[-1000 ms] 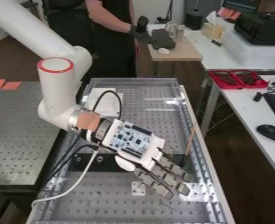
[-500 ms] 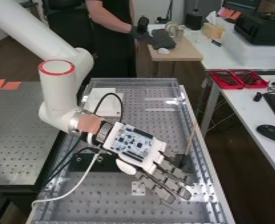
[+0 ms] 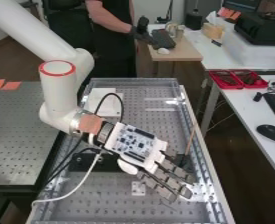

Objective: Grab the drill bit and place it in the clear container

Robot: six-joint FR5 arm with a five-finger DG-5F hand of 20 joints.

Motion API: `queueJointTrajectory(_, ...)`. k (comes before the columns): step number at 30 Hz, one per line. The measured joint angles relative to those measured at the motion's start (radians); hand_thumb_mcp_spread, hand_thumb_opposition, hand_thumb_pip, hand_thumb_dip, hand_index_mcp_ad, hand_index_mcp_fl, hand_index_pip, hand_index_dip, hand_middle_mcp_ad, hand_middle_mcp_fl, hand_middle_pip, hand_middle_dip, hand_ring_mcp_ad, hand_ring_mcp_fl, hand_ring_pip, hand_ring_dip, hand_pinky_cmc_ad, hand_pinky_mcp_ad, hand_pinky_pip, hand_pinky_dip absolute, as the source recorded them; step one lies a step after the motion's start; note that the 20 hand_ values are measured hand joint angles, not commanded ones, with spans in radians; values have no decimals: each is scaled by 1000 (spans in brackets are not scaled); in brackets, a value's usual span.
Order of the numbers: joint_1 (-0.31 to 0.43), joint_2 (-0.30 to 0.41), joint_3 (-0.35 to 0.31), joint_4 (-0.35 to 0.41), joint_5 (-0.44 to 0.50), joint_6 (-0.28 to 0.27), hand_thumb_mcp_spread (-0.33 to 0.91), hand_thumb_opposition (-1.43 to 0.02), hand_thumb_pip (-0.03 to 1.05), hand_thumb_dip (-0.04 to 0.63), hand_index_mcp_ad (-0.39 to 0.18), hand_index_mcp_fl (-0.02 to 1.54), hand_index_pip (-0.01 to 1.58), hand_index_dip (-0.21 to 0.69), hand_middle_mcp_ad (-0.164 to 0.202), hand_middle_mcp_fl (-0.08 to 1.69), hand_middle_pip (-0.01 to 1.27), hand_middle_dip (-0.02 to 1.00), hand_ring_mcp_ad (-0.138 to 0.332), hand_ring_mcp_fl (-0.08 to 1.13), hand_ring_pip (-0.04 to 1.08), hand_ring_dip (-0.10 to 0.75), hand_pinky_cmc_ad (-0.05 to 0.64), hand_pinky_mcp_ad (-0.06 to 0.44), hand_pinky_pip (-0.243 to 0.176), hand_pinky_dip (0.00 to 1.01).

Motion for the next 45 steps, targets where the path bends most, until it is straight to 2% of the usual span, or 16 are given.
queueJointTrajectory(10,-2,4,-8,4,-3,3,501,-911,536,272,-119,429,1218,154,108,213,145,155,164,26,96,-21,258,152,-91,180)
queueJointTrajectory(20,0,2,-6,4,-2,9,510,-923,541,271,-138,490,1218,154,108,215,145,155,164,26,99,-21,258,148,-91,180)
queueJointTrajectory(26,0,-2,-4,9,1,14,545,-935,538,271,-154,569,1293,145,108,215,145,155,164,28,99,-21,258,147,-91,180)
queueJointTrajectory(32,2,-5,-3,20,10,16,588,-951,532,271,-161,611,1295,155,106,209,145,155,164,31,99,-21,258,147,-91,180)
queueJointTrajectory(36,3,-6,-4,29,10,21,600,-953,515,274,-157,639,1283,154,105,278,145,155,164,45,98,-21,262,150,-91,180)
queueJointTrajectory(42,4,-8,6,4,-3,23,607,-949,506,271,-169,628,1180,166,101,278,145,155,164,45,101,-21,265,147,-91,180)
queueJointTrajectory(45,2,-9,11,-7,-11,21,578,-949,531,271,-169,506,1117,154,101,278,141,155,164,45,101,-21,264,147,-91,180)
